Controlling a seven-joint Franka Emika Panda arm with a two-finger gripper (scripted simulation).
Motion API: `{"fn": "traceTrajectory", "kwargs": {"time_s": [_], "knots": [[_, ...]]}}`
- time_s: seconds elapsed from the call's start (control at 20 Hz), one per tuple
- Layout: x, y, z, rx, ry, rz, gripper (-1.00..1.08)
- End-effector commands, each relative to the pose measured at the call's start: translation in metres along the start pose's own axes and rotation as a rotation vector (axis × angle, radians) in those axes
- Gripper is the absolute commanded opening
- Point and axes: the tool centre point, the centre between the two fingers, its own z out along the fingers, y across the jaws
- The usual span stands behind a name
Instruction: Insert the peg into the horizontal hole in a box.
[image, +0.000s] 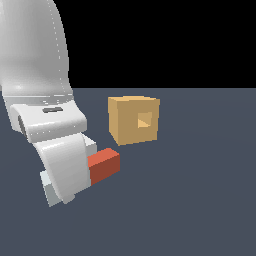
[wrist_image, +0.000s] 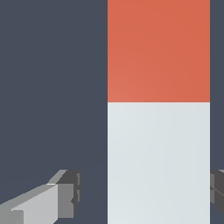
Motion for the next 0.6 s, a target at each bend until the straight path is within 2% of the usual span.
{"fn": "traceTrajectory", "kwargs": {"time_s": [0.0,0.1,0.15,0.55], "knots": [[0.0004,0.0001,0.0047,-0.001,0.001,0.000,1.00],[0.0005,0.0001,0.0057,-0.001,0.001,0.000,1.00],[0.0005,0.0001,0.0057,-0.001,0.001,0.000,-1.00],[0.0005,0.0001,0.0057,-0.001,0.001,0.000,-1.00]]}}
